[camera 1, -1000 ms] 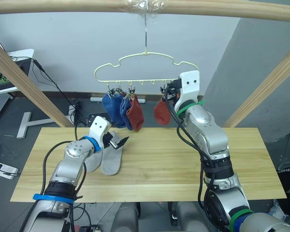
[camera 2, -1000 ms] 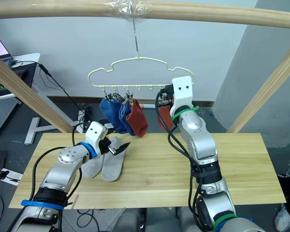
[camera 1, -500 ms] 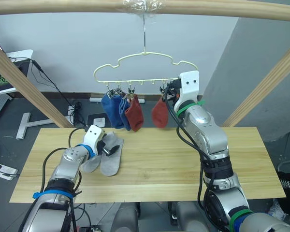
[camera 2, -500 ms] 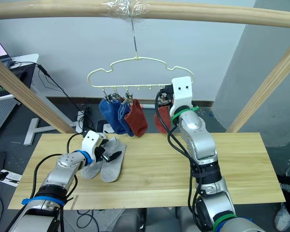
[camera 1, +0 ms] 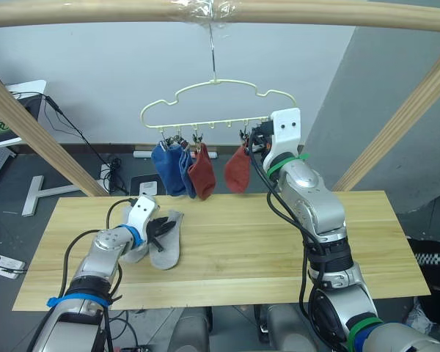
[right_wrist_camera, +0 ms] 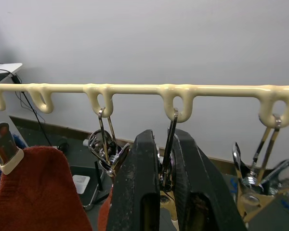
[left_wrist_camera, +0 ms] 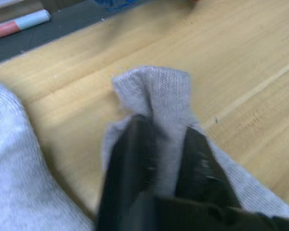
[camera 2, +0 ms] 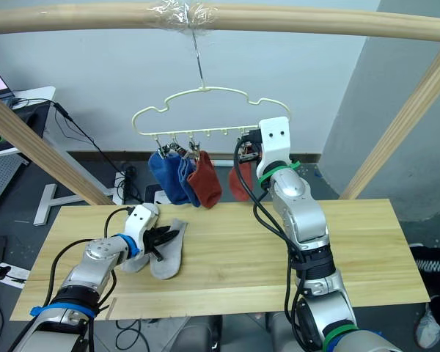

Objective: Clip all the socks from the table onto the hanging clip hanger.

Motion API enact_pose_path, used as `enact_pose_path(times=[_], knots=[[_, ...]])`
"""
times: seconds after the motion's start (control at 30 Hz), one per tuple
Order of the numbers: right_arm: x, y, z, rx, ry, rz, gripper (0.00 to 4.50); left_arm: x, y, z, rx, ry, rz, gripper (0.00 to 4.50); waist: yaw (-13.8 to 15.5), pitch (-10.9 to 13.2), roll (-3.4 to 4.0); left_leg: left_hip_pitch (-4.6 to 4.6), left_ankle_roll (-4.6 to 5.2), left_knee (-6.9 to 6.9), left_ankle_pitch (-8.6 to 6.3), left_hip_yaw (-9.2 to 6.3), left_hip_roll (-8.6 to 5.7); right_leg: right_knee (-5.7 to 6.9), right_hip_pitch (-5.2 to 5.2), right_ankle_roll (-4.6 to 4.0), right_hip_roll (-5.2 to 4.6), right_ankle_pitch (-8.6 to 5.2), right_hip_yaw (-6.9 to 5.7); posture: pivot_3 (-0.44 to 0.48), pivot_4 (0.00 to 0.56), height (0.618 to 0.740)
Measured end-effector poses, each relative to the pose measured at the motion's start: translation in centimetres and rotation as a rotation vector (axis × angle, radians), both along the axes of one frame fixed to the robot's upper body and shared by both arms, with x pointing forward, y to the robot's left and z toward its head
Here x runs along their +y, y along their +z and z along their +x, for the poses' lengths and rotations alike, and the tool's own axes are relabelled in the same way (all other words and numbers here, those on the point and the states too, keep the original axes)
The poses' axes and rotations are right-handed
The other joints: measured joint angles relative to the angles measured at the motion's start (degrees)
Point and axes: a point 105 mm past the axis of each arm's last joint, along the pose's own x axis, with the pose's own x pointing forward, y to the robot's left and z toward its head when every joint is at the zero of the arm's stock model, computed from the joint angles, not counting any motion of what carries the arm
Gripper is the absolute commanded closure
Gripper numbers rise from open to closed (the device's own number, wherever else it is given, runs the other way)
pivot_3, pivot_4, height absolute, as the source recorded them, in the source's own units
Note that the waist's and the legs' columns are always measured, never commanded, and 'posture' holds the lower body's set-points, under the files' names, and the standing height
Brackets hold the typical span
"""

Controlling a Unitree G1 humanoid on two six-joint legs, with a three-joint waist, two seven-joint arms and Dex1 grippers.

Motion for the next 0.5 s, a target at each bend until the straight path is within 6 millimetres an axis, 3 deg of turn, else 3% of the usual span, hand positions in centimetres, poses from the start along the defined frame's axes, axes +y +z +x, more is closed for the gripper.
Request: enact_pose_path(times=[0.07,0.17,0.37,0.5], knots=[[0.0,0.0,0.0,-0.001,-0.001,0.001,4.46,-1.6,0.1,-0.9,0.051,-0.072,-0.081,4.5,-0.1,0.0,0.0,-0.02,0.01,0.0,0.01,0.0,-0.01,0.0,0.0,-0.01,0.0,0.0,0.0,-0.052,0.249,0.72],[0.0,0.0,0.0,0.0,-0.001,0.001,4.46,-5.8,0.9,-1.8,0.097,-0.232,-0.202,4.5,0.3,0.0,0.0,-0.12,0.0,0.03,0.02,-0.03,-0.07,-0.05,-0.02,-0.01,0.01,0.0,-0.03,-0.052,0.249,0.72],[0.1,0.1,-0.1,0.0,0.004,0.001,4.46,-11.6,6.8,-1.0,-0.027,-0.452,-0.342,4.5,0.3,0.0,-0.01,-0.13,0.0,0.01,0.02,-0.02,-0.09,-0.07,-0.02,0.0,0.01,0.0,-0.01,-0.059,0.244,0.72],[0.1,0.1,-0.1,0.0,0.006,0.002,4.46,-14.6,8.9,-1.0,-0.074,-0.513,-0.43,4.5,-0.1,0.0,0.0,-0.13,0.0,-0.02,0.01,0.01,-0.08,-0.12,-0.02,0.0,0.02,0.0,0.02,-0.062,0.242,0.72]])
